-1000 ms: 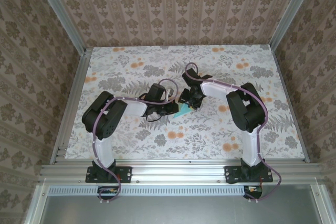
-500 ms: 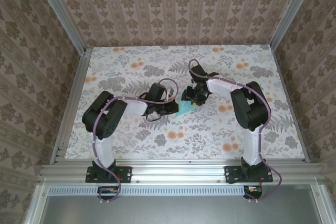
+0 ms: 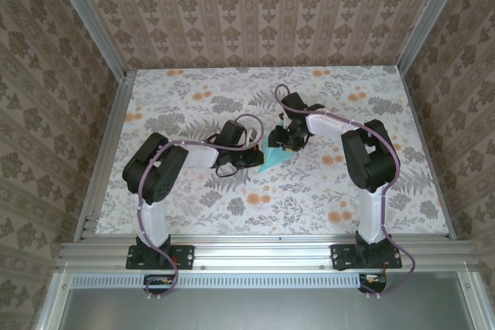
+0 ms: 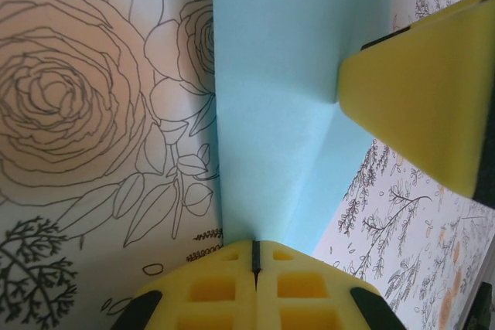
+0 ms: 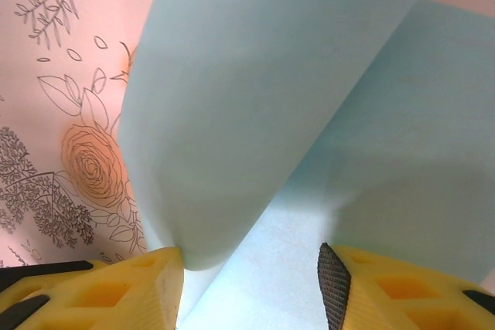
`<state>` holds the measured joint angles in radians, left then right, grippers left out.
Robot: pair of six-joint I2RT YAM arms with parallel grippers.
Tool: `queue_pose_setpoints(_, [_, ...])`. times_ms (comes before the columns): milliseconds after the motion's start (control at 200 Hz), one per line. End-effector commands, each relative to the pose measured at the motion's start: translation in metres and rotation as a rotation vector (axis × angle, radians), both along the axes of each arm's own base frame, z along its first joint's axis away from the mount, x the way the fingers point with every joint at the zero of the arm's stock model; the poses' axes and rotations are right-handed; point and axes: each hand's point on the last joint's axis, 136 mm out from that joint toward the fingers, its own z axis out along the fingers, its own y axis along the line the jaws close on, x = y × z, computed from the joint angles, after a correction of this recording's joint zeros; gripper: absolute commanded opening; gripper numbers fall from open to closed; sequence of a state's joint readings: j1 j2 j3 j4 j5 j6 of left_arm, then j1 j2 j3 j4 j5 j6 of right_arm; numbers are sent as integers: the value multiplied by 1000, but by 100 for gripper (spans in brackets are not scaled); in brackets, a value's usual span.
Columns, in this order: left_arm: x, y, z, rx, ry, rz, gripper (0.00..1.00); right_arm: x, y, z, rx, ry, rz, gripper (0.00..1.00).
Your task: Fold a paper plane with a square sheet of paper (pick it up from the middle)
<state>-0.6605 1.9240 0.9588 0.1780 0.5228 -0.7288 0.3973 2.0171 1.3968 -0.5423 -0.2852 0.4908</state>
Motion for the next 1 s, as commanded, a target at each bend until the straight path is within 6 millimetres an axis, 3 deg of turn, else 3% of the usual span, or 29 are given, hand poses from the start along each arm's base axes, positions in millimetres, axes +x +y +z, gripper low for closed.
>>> queue_pose_setpoints(0, [-9, 8, -20, 68, 49, -21, 0, 3, -1, 1, -16, 3, 40, 53])
queue_pose_setpoints(305, [-6, 1, -12, 44, 43, -41, 2, 6, -4, -10, -61, 21, 47, 53])
queue_pose_setpoints(500, [3, -4, 15, -11, 0, -22, 10, 1, -17, -26, -128, 56, 18, 49])
queue_pose_setpoints(675, [15, 4, 37, -33, -46, 41, 20, -3, -24, -38, -158, 78, -33, 46])
queue_pose_setpoints(1000, [14, 11, 32, -41, -38, 78, 23, -10, -35, -52, -197, 95, -87, 36])
